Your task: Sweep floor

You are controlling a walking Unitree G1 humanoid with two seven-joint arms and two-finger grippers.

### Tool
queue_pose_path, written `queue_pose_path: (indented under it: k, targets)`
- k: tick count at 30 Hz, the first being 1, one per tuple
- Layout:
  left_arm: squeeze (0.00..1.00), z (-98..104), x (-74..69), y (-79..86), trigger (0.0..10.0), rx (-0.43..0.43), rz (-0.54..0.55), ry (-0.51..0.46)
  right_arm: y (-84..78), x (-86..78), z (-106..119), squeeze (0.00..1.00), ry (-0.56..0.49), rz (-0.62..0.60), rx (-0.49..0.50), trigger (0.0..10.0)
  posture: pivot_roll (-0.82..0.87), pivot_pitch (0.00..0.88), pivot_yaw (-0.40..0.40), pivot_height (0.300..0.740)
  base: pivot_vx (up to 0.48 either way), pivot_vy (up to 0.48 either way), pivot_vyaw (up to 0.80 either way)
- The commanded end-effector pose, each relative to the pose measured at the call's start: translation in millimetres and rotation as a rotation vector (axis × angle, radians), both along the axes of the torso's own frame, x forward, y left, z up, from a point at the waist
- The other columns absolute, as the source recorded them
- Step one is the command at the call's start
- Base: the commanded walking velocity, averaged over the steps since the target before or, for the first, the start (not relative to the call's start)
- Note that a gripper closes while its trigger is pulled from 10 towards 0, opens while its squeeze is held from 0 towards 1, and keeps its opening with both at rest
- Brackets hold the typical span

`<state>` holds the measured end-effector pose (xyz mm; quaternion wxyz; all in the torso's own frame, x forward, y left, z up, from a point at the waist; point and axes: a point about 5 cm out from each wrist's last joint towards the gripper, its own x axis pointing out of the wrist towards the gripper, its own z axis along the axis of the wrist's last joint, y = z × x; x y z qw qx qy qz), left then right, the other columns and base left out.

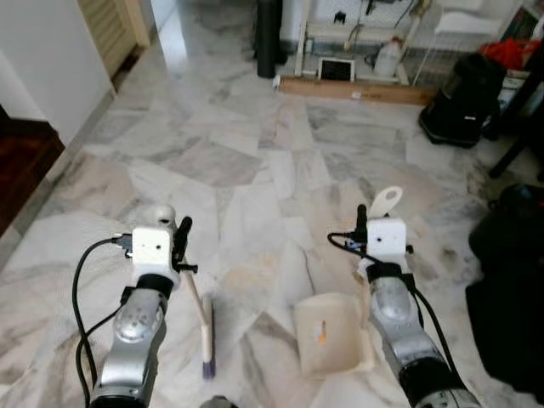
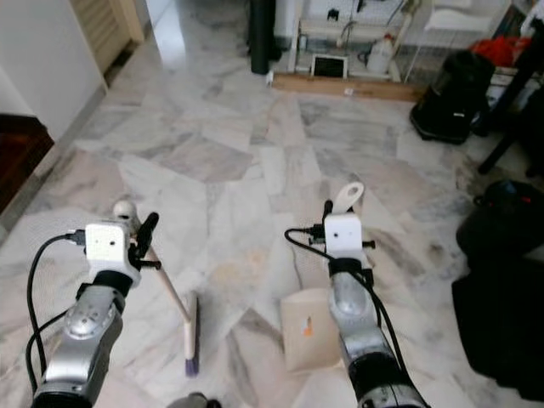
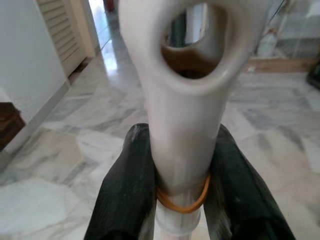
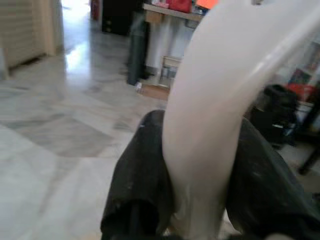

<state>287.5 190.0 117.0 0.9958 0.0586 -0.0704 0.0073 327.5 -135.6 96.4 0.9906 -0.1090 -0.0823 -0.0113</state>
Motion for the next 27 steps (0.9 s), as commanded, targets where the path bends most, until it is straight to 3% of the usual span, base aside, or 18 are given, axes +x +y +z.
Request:
queue_pose_path:
  k: [1,14,27]
  targets:
    - [0.00,11.3,1.8,-4.2,10.0,0.021,-0.014,-0.053,-4.4,0.8,4.7,0.00,-0.024,-0.011,0.018,10.0,0.12,0.166,0.004,0.740,0.364,0.000,-0.80]
    - [0.00,11.5,2.3,-3.3,10.0,0.020,-0.009,-0.053,-4.4,2.2,7.0,0.00,-0.033,-0.012,0.023,10.0,0.12,0.170,0.003,0.740,0.360,0.000,-0.05]
    - [0.00,11.1,2.0,-2.7,10.0,0.021,-0.004,-0.055,-1.6,4.0,15.9,0.00,-0.074,0.003,0.034,10.0,0.12,0.159,0.005,0.740,0.355,0.000,-0.75]
